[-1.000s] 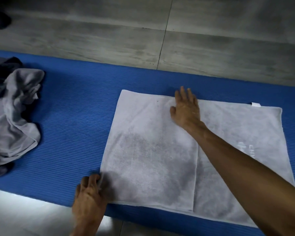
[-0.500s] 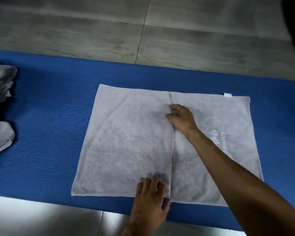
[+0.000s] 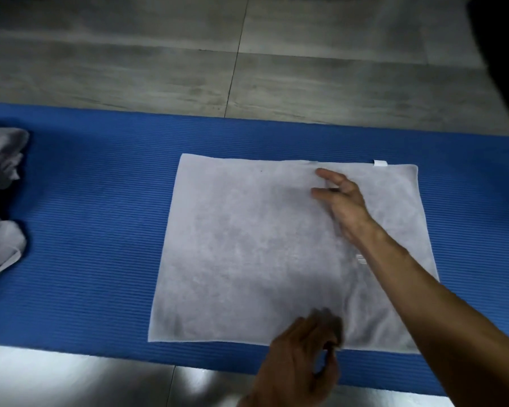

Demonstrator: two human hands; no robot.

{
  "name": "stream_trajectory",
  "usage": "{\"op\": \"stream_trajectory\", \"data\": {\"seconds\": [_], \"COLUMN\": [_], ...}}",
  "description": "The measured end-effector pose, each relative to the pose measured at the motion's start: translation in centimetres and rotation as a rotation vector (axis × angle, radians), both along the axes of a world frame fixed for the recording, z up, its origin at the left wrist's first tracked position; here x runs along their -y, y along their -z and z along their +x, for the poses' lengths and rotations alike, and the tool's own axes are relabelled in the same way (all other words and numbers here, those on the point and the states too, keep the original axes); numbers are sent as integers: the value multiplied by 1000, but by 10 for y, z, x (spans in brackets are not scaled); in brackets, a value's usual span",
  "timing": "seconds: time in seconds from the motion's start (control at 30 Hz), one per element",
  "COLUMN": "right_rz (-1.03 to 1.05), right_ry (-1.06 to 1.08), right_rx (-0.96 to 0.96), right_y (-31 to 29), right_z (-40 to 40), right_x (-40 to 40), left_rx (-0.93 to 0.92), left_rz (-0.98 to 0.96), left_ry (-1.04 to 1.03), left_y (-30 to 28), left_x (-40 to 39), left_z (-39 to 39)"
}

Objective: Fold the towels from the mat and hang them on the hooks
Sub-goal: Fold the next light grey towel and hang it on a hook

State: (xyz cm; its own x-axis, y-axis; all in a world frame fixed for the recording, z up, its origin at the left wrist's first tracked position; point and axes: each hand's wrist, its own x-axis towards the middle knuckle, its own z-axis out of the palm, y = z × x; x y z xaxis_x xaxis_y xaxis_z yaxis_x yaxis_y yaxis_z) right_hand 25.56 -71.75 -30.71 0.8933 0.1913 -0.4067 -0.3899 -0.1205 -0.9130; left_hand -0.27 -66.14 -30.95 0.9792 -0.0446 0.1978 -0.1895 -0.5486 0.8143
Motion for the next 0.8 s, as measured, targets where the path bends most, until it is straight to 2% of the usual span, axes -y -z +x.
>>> {"op": "stream_trajectory", "data": {"seconds": [0.1, 0.2, 0.27, 0.33, 0.37, 0.43, 0.5, 0.57, 0.63, 0.7, 0.8], "right_rz": [-75, -210, -451, -761, -853, -801, -687, -622, -598, -710, -914], "right_ry": [44, 20, -18, -92, -129, -170, -280, -468, -623, -743, -845], "right_rx": [12, 3, 48, 171, 262, 427, 471, 467, 495, 531, 549], "right_y": [-2, 0, 2, 6, 5, 7, 9, 15, 18, 18, 18], "right_z": [14, 26, 29, 24, 16, -2, -26, -53, -81, -104, -125], "right_x": [47, 85, 97, 93, 81, 50, 4, -46, -96, -137, -178], "left_rx": [-49, -115, -165, -162, -166, -200, -262, -323, -517, -679, -732], "left_rz": [-151, -43, 75, 123, 110, 35, -23, 199, 359, 304, 125], "left_ry": [84, 183, 179, 46, -60, -303, -521, -659, -779, -831, -830], "left_y": [1, 4, 12, 22, 24, 30, 27, 31, 38, 41, 34], "left_x": [28, 49, 50, 32, 16, -25, -73, -115, -144, -156, -160], "left_z": [15, 33, 35, 30, 27, 14, -6, -30, -50, -64, -66]}}
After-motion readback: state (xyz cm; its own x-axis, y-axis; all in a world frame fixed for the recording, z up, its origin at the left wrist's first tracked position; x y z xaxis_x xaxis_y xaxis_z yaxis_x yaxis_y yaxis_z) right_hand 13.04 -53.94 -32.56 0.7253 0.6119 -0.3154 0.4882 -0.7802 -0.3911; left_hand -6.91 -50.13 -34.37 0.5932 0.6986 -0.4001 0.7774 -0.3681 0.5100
